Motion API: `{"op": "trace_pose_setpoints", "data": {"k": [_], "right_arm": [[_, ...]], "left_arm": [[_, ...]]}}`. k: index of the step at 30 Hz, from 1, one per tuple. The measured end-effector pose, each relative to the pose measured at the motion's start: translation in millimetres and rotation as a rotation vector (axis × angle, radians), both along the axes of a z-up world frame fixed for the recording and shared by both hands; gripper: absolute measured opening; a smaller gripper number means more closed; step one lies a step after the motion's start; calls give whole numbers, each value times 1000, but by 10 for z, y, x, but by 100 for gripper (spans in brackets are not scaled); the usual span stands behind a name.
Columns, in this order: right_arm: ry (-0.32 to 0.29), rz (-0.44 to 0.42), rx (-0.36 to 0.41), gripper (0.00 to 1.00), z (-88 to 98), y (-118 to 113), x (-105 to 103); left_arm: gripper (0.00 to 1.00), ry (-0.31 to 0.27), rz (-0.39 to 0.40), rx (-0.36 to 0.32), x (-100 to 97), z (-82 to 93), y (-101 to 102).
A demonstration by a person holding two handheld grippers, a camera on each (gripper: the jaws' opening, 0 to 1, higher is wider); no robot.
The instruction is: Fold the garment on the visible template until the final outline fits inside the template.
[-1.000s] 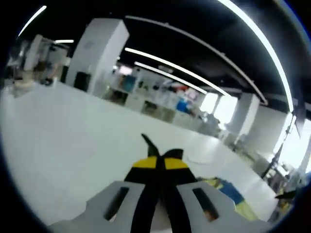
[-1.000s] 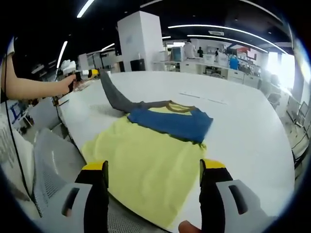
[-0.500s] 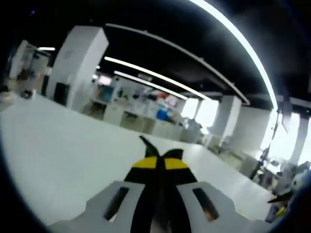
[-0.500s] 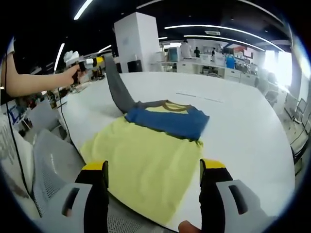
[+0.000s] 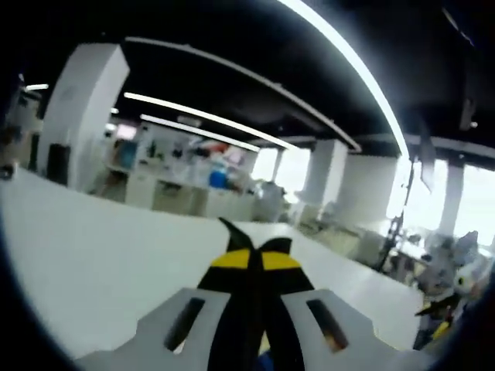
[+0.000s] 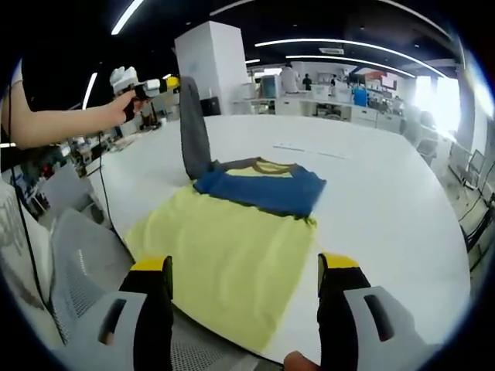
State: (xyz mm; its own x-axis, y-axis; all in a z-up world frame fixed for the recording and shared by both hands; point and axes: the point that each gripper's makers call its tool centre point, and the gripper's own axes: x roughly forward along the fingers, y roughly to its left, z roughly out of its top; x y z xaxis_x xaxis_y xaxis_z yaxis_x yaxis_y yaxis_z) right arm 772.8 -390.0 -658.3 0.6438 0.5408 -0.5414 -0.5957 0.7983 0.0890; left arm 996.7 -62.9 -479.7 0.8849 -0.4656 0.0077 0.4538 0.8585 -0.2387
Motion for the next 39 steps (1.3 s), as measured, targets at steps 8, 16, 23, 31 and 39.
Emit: {"op": "trace_pose_setpoints", "data": {"k": [8,16,23,31,39], "right_arm": [[-9,-18,2,77,29,-77,9],[-7,-35,2,77,20,-143,-11],[-3,-49,4,77,4,-195,-27],[0,-60,5,77,-4,-260,-37],[6,-69,3,77,-27,-318,-47]], "left_arm": [[0,-11,-112,46,42,-22,-489],[0,13,-210,73,23,-137,-873],[0,37,-259,83,33,-266,-1132],[0,66,-318,114,15,-431,-1403],[0,93,-350,135,0,-570,-1572]]}}
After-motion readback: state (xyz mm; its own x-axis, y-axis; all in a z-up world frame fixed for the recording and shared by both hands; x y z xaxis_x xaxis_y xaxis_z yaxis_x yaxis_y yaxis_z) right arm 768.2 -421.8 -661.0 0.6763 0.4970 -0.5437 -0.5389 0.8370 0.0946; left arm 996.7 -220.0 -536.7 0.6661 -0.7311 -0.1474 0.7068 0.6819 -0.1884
